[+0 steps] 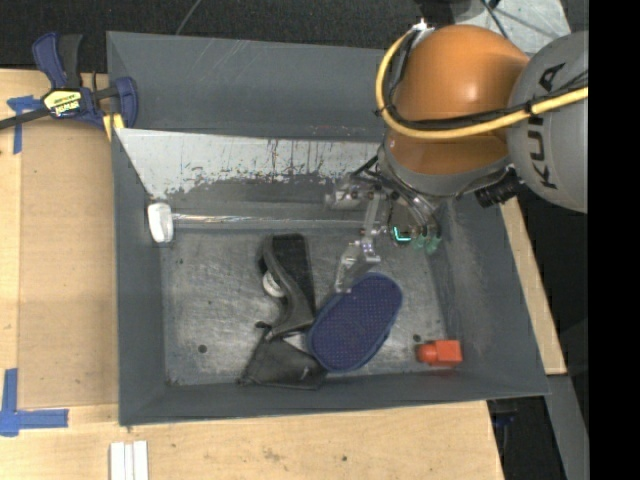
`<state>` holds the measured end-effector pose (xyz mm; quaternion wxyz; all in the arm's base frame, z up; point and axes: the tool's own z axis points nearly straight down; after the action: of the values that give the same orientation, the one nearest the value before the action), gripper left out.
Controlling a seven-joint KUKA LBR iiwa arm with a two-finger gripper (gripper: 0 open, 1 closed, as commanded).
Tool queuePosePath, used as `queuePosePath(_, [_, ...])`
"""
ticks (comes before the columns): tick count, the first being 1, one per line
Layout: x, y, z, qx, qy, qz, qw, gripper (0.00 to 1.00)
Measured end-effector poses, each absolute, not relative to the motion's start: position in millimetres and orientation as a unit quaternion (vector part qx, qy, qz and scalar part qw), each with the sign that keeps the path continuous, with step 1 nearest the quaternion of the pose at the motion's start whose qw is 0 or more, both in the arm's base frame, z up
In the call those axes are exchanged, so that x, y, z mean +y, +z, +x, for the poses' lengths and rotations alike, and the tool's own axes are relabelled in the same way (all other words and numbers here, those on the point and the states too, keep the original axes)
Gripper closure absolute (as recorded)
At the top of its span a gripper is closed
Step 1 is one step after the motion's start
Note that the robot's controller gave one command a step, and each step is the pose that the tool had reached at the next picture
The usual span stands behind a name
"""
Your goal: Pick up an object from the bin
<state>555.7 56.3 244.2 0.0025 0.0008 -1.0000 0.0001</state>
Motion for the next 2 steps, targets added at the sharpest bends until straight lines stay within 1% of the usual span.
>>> queuePosePath(1, [97,150,615.9,-1.0,-0.001,0.011,0.0,0.0])
queuePosePath(2, [79,122,601.4,-1.0,-0.002,-0.003,-0.011,0.0])
